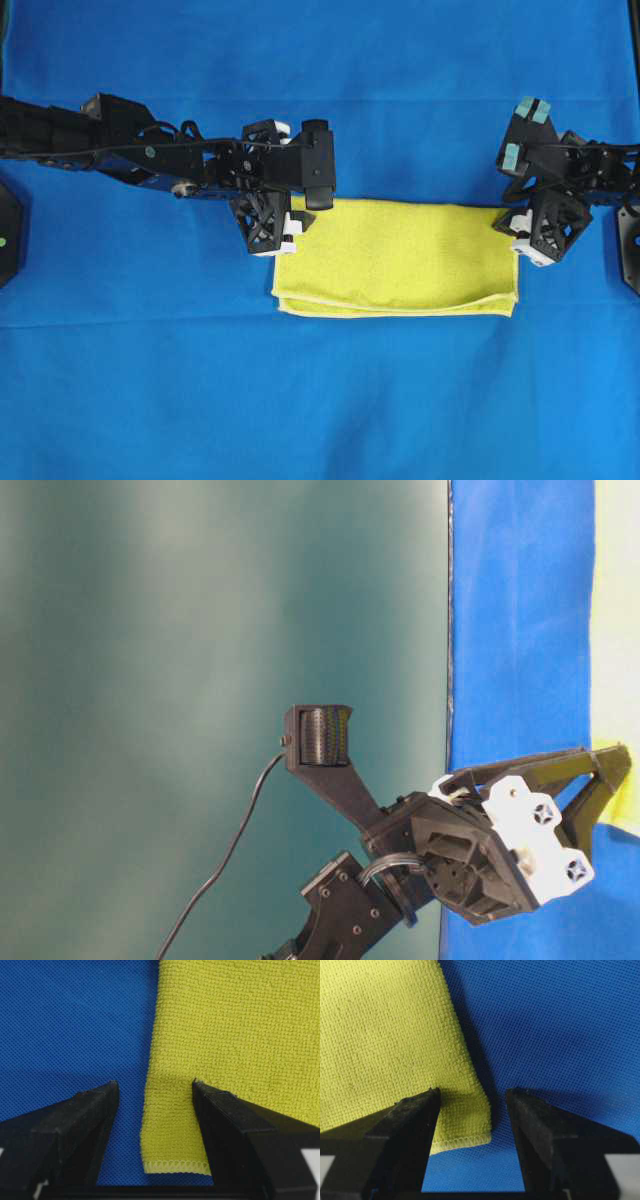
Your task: Fold the yellow towel.
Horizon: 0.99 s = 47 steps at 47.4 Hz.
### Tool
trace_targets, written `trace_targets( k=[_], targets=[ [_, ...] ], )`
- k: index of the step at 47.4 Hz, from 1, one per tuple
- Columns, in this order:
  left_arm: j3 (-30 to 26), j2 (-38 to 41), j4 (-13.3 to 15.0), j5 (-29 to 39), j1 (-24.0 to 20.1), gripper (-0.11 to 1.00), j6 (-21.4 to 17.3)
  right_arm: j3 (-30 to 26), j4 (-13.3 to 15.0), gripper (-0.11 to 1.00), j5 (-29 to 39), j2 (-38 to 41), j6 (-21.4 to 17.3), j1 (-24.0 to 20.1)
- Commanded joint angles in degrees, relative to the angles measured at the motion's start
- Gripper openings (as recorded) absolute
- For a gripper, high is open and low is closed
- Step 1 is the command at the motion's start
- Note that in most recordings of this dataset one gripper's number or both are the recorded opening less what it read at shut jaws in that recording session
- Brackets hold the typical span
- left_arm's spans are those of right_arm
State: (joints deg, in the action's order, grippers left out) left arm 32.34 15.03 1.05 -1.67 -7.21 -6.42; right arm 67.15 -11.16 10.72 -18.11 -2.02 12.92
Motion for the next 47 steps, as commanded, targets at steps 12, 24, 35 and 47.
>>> trace_targets(
  k=[12,24,35,47],
  targets=[
    [-1.85,-0.44,0.18,2.90,0.00,0.47,-0.09,-0.35,0.18,0.33,-0.09,-0.09,0.44,0.09],
    [-3.96,0.09,0.18,8.61,0.09,0.03,0.09,-0.53,0.18,0.02,0.09,-0.09,0.44,0.18],
    [-4.75,-1.76,0.18,10.72,0.09,0.03,0.88,-1.05,0.18,0.02,0.62,-1.05,0.09,0.18],
    [-7.12,-9.58,0.18,18.37,0.53,0.03,1.05,-4.75,0.44,0.02,8.88,-9.23,0.44,0.18]
  ],
)
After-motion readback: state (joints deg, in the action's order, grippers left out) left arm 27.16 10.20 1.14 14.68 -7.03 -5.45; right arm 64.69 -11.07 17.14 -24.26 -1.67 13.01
